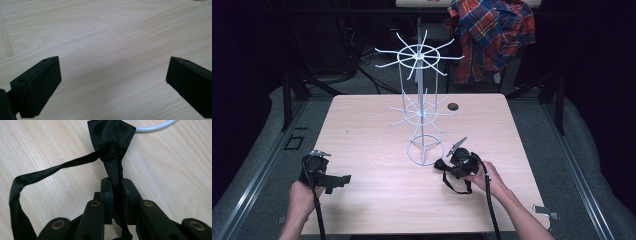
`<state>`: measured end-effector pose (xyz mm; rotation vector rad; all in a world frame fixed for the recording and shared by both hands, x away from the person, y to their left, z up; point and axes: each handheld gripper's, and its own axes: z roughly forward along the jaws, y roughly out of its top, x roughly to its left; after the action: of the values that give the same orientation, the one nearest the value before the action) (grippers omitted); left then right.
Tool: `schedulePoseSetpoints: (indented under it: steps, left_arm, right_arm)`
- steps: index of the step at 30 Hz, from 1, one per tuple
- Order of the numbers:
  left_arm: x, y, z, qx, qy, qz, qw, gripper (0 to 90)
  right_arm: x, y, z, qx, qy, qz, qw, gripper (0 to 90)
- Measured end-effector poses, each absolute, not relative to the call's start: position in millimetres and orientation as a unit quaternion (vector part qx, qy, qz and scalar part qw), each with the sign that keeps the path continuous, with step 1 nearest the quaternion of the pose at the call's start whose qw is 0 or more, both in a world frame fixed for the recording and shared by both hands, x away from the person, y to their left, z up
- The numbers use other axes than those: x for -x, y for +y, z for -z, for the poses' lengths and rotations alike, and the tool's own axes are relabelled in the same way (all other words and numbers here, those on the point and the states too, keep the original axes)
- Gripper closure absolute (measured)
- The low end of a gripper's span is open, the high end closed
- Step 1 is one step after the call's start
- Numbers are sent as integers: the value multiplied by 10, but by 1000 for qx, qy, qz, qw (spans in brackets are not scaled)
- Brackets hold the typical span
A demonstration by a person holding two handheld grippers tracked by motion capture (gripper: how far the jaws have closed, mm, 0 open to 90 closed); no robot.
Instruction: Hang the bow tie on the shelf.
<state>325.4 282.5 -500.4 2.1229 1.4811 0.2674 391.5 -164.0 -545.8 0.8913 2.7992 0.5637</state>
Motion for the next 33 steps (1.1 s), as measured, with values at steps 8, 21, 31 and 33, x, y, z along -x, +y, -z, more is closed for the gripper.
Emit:
schedulePoseSetpoints:
  steps: [8,21,31,33]
  left_arm:
    - [-3279,2805,5008,-787,546,-100,268,0]
    - [-3291,2784,4998,-787,546,-105,270,0]
    - [-3274,2750,4993,-792,534,-114,274,1]
    - [-3274,2752,4994,-793,532,-114,273,0]
  right_arm:
    - [-3922,-1740,5254,-336,911,-222,88,819]
    - [-3947,-1969,4987,-387,877,-264,110,818]
    - [-3961,-2081,4787,-417,854,-287,122,817]
    - [-3961,-2079,4764,-420,852,-288,124,817]
